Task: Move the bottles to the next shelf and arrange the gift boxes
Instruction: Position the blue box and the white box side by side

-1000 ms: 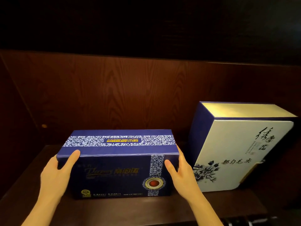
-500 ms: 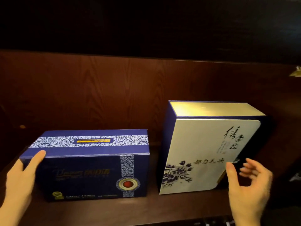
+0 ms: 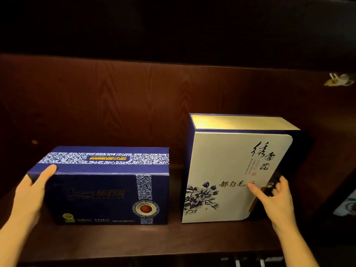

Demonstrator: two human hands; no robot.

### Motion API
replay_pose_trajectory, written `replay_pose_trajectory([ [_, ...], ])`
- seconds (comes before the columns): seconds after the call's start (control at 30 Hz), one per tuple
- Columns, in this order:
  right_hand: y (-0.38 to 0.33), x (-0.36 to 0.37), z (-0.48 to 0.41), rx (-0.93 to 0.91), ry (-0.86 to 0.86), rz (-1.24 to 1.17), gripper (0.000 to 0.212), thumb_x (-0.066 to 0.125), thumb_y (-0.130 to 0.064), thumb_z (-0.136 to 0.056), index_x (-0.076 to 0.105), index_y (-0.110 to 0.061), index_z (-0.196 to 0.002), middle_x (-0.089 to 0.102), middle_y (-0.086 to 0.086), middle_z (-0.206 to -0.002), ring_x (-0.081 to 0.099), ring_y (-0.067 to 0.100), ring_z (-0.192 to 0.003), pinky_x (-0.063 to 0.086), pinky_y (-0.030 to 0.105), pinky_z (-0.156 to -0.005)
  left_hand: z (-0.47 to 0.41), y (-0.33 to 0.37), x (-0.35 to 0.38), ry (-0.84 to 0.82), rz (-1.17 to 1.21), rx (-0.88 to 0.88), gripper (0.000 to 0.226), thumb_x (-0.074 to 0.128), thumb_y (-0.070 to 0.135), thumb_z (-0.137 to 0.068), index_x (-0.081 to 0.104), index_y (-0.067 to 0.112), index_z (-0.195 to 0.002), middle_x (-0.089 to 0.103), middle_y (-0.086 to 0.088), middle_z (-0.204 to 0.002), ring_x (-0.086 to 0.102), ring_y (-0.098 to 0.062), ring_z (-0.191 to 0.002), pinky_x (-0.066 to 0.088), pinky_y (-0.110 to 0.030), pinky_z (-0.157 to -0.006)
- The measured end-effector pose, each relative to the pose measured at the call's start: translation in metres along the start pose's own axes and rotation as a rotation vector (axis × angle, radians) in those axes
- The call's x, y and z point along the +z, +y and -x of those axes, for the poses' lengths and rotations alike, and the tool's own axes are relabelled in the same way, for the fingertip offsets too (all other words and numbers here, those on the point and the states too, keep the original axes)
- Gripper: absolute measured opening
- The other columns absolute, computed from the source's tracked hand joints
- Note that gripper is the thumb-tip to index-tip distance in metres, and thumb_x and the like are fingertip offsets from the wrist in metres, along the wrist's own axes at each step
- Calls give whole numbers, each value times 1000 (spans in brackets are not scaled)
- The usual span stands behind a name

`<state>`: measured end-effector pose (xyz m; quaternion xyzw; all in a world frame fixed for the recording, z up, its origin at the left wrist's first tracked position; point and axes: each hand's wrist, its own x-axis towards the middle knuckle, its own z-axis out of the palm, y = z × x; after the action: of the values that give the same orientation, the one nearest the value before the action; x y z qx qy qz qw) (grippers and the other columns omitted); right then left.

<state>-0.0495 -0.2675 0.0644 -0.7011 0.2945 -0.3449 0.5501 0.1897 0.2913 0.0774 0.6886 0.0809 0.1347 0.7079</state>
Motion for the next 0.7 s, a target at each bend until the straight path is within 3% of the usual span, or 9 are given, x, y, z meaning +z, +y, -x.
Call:
replay_pose_trajectory([
  [0.1,-1,4,0,-20,15,-1,117,93,-36,-62,25,-27,-157,37,8,-160,34,25,-147,35,48,-115,3,1,0,11,-5,8,49,76,63,-68,67,39,-109,68,-2,-126,66,-30,-109,52,-58,-93],
  [0.23,-4,14,4,-53,-3,-28,118,89,-48,-52,30,-30,-153,48,0,-150,41,15,-135,38,41,-109,9,0,0,-17,-14,19,56,76,63,-70,66,36,-117,68,1,-123,67,-25,-106,53,-51,-87],
  [0.4,-1,25,3,-56,-23,0,131,88,-54,-50,21,-27,-158,33,10,-163,32,27,-148,36,46,-113,19,6,1,-37,-14,24,33,74,62,-70,66,45,-98,68,10,-110,65,-15,-97,51,-42,-79],
  [0.5,1,30,3,-52,-33,24,132,87,-56,-51,17,-26,-159,28,10,-165,29,28,-150,34,47,-114,24,7,2,-26,-19,27,37,73,58,-75,63,39,-105,67,10,-108,64,-14,-95,49,-38,-73],
  [0.7,1,32,3,-72,-38,51,129,85,-62,-52,19,-28,-157,34,7,-163,31,27,-150,34,50,-115,26,9,3,-21,-42,25,39,73,58,-76,60,41,-109,67,7,-110,64,-17,-98,50,-42,-79],
])
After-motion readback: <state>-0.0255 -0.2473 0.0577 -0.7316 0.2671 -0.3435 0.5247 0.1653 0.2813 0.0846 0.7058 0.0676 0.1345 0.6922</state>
